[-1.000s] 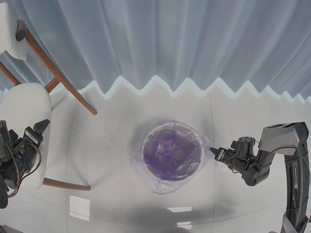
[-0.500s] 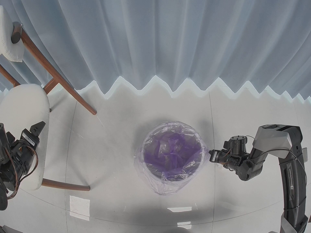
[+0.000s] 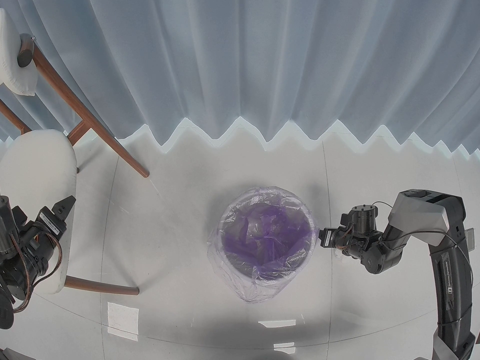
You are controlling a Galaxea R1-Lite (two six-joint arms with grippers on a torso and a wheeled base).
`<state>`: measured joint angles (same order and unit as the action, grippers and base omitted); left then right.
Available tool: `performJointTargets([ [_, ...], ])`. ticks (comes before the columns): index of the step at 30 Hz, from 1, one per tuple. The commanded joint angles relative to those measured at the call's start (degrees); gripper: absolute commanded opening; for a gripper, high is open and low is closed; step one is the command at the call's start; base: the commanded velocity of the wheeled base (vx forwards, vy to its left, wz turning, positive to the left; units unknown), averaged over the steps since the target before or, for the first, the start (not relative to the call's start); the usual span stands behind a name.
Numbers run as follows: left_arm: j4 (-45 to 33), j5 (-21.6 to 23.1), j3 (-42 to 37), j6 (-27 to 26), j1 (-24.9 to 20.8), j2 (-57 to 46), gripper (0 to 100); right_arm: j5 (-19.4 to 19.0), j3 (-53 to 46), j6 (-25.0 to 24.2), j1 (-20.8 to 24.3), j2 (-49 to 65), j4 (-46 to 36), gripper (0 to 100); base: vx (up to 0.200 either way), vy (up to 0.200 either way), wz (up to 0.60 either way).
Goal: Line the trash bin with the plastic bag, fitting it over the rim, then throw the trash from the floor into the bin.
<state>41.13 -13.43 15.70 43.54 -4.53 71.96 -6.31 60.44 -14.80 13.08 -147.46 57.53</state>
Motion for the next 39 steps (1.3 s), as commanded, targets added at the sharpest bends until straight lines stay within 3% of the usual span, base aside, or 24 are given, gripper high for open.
performJointTargets([
  [1, 0.0, 0.2, 0.1, -1.4, -0.7, 1.1, 100, -0.1, -3.7, -2.7, -0.2, 6.1, 0.7, 100, 0.000, 0.000, 0.00],
  [3, 0.9, 0.3, 0.2, -2.7, -0.7, 1.9, 100, -1.1, -9.6, -7.2, -0.5, 12.4, 0.7, 100, 0.000, 0.000, 0.00],
  [9, 2.1, 0.3, 0.1, -6.3, 0.1, 2.5, 100, -1.7, -21.6, -10.9, -2.5, 21.8, 0.7, 100, 0.000, 0.000, 0.00],
  [10, 2.3, 0.3, -0.2, -7.8, 0.8, 2.3, 100, -1.1, -26.1, -14.6, -2.4, 24.6, 0.5, 100, 0.000, 0.000, 0.00],
  [14, 2.3, 0.3, -1.1, -8.0, 0.4, 2.1, 100, 3.3, -32.4, -19.0, -1.7, 27.9, 0.2, 100, 0.000, 0.000, 0.00],
  [16, 2.3, 0.3, -1.0, -8.0, 0.3, 2.1, 100, 5.1, -34.1, -20.6, -0.6, 28.7, 0.2, 100, 0.000, 0.000, 0.00],
  [19, 2.4, 0.4, -0.6, -8.0, -0.3, 2.2, 100, 6.8, -37.2, -26.1, 5.7, 31.8, -0.8, 100, 0.000, 0.000, 0.00],
  [23, 2.6, 0.4, -0.2, -7.9, -1.4, 2.4, 100, 8.6, -37.4, -28.5, 10.1, 32.4, -4.1, 100, 0.000, 0.000, 0.00],
  [27, 2.8, 0.5, -0.3, -7.9, -6.5, 2.6, 100, 10.2, -37.7, -31.3, 17.2, 33.5, -5.1, 100, 0.000, 0.000, 0.00],
  [30, 2.9, 1.1, -0.1, -8.0, -8.5, 2.7, 100, 10.2, -36.3, -31.4, 20.1, 33.2, -5.3, 100, 0.000, 0.000, 0.00],
  [33, 2.9, 2.3, 0.1, -8.0, -9.7, 2.9, 100, 10.2, -35.3, -31.5, 21.8, 32.1, -6.2, 100, 0.000, 0.000, 0.00],
  [39, 2.9, 4.1, -0.8, -8.0, -20.1, 6.2, 100, 10.8, -29.5, -34.0, 24.4, 28.4, -9.9, 100, 0.000, 0.000, 0.00],
])
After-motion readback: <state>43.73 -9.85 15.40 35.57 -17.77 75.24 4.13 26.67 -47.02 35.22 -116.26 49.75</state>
